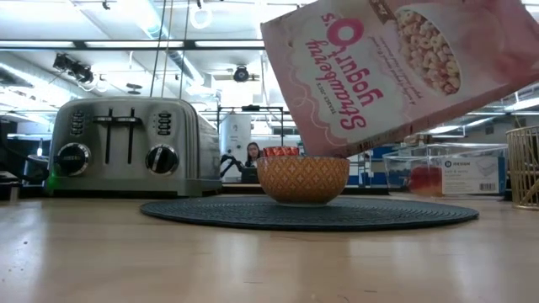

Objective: Arrange a breakfast setting
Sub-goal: Pour the cereal from the cereal box into the blue bowl

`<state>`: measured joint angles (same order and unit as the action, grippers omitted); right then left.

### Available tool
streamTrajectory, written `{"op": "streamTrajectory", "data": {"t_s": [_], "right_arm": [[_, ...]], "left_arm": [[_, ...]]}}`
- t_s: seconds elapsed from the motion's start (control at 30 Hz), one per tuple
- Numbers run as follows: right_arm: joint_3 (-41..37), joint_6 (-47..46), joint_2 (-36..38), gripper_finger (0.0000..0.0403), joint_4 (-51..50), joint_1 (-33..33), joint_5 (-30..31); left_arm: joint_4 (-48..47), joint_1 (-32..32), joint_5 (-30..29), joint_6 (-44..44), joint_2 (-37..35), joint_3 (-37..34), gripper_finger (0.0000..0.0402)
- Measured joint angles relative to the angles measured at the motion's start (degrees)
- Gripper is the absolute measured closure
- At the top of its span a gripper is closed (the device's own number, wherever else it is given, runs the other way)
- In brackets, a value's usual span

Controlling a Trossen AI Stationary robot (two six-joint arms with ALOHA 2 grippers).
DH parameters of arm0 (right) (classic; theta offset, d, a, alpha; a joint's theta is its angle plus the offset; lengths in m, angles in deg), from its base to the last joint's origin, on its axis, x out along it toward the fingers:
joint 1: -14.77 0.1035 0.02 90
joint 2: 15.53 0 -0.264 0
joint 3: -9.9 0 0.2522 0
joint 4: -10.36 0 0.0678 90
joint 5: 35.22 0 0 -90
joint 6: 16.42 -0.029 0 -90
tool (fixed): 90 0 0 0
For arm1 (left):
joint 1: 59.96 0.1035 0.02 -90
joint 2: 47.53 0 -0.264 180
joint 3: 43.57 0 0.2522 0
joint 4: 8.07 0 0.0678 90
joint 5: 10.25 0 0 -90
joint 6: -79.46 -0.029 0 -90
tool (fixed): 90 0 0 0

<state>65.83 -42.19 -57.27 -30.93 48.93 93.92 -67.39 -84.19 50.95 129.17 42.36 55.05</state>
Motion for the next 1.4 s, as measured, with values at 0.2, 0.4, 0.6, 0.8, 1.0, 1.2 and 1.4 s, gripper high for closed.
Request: {"op": "streamTrajectory", "data": {"t_s": [0.2, 0.4, 0.6, 0.8, 1.0, 1.2, 1.4], "right_arm": [[0.0, 0.1, 0.0, 0.0241, 0.1, -2.3, -3.4], [0.3, 0.5, 0.0, 0.0241, -0.1, -4.0, -5.8], [4.6, 3.5, -1.5, 0.0241, -4.5, -6.2, -6.6], [6.4, 4.5, -2.3, 0.0241, -6.5, -7.6, -9.2], [9.0, 7.8, -4.3, 0.0241, -6.8, -9.0, -10.9], [10.0, 10.0, -6.4, 0.0241, -7.2, -10.4, -14.0], [12.5, 12.3, -8.1, 0.0241, -8.6, -12.1, -15.2]], "left_arm": [[-0.6, 0.0, 0.2, 0.0, 0.0, 0.0, 0.0258], [-0.6, 0.0, 0.2, 0.0, 0.0, 0.0, 0.0258], [-0.6, 0.0, 0.2, 0.0, 0.0, 0.0, 0.0258], [-0.6, 0.0, 0.2, 0.3, 0.0, 0.0, 0.0258], [-0.6, -0.1, 1.3, 0.4, 0.0, 0.0, 0.0258], [-0.6, -0.1, 3.1, 0.3, 0.0, 0.0, 0.0258], [-1.5, -0.2, 4.8, 0.7, 0.0, 0.0, 0.0258]]}}
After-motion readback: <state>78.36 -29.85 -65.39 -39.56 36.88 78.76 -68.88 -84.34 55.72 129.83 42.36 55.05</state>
